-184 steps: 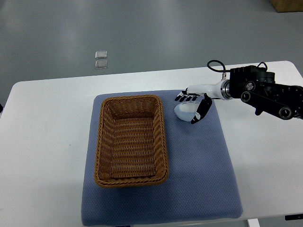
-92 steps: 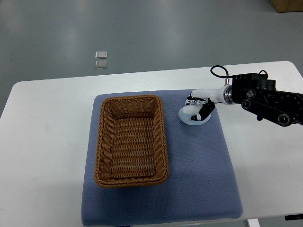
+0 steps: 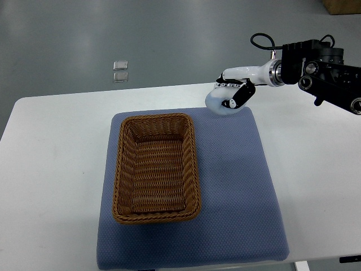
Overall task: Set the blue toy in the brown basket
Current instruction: 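Lift the egg toy and carry it over the wicker basket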
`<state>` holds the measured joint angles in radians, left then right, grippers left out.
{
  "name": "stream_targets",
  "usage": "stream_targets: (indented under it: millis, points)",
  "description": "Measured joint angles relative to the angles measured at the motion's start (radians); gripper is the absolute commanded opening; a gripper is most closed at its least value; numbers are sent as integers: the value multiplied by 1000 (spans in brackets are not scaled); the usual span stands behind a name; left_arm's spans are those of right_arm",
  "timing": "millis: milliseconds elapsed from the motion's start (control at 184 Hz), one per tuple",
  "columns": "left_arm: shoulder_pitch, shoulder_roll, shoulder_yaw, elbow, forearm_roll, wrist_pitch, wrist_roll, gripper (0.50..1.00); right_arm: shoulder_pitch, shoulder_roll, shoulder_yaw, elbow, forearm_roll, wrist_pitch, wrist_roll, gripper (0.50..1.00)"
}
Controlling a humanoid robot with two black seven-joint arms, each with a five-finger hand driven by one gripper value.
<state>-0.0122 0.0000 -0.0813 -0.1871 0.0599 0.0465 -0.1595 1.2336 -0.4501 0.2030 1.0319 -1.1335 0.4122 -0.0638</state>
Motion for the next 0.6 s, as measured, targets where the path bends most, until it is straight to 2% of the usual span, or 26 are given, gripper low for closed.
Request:
stream_targets:
  millis: [119,369,602]
  points:
    - [0,0,0,0,0,0,0,1000,8,32,0,32,54,6,2,515]
    - [0,0,0,-1,0,0,0,1000,-3,171,-2,43,137,-4,9,527]
    - [0,0,0,-2,0,-1,0,1000,-82,302,-11,4,132,-64,20,537]
